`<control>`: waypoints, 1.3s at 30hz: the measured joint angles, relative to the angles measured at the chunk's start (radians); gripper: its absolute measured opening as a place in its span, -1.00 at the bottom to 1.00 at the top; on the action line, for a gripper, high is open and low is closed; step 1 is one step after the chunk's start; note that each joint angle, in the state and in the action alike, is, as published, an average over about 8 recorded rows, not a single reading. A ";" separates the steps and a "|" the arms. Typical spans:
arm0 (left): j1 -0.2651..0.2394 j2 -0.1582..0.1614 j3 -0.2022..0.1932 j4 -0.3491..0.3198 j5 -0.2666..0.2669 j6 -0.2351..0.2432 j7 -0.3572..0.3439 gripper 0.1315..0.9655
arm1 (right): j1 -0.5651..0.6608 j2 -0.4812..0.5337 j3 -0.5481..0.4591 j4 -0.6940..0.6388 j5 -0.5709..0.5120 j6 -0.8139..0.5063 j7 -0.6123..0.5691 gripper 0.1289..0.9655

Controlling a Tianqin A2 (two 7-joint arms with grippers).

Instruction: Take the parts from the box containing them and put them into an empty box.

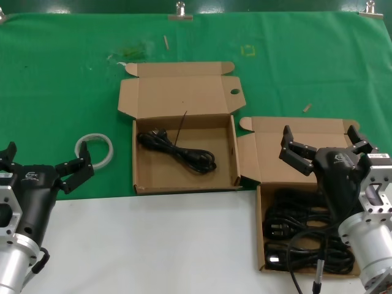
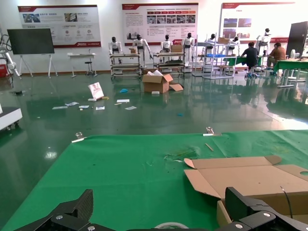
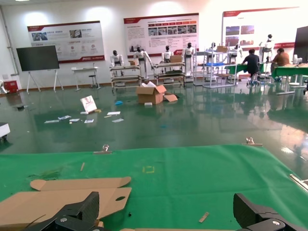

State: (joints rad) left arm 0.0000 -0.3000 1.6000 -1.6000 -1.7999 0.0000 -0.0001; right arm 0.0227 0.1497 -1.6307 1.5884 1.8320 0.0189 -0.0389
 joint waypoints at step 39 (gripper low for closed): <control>0.000 0.000 0.000 0.000 0.000 0.000 0.000 1.00 | 0.000 0.000 0.000 0.000 0.000 0.000 0.000 1.00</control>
State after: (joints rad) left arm 0.0000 -0.3000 1.6000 -1.6000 -1.8000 0.0000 0.0000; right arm 0.0227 0.1497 -1.6307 1.5884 1.8320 0.0189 -0.0389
